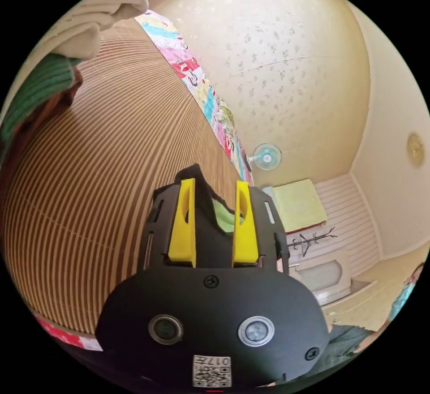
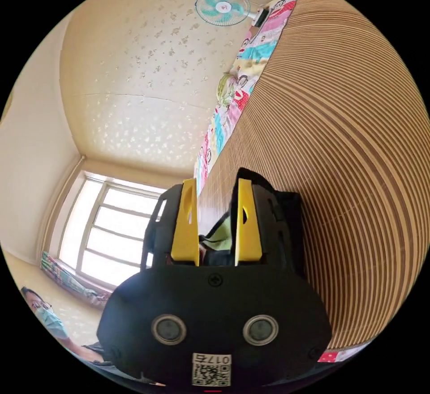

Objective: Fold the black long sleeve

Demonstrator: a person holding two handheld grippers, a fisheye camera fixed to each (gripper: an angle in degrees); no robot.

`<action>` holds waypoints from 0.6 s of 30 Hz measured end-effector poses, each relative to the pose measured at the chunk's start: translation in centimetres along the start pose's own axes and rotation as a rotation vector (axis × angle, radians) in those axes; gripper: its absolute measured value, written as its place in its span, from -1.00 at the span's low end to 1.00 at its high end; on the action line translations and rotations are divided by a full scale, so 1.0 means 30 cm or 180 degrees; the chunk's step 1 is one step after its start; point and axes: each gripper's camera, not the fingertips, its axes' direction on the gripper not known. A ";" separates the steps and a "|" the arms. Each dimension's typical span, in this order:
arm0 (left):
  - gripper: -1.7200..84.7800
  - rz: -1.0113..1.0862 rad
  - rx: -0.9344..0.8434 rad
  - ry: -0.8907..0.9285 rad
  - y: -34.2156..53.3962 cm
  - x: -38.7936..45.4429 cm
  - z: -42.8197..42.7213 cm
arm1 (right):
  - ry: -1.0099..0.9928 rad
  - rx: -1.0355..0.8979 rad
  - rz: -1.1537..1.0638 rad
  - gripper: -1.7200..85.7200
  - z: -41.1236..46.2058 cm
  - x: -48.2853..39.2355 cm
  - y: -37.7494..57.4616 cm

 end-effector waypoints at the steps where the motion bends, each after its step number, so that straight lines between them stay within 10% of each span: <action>1: -0.63 0.0134 -0.0004 -0.0187 0.043 0.009 -0.012 | -0.0011 0.0001 -0.0082 -0.72 0.002 -0.007 0.017; 6: -0.57 0.0172 -0.0460 -0.0970 0.283 -0.026 0.008 | 0.0992 -0.0540 -0.1123 -0.78 0.105 -0.111 0.296; 13: -0.75 -0.0651 -0.0663 -0.0188 0.430 -0.113 0.084 | 0.1616 -0.0986 -0.1591 -0.83 0.278 -0.116 0.588; 18: -0.84 0.0030 -0.0600 0.0193 0.307 0.133 0.141 | 0.2228 -0.1201 -0.1919 -0.90 0.383 -0.111 0.666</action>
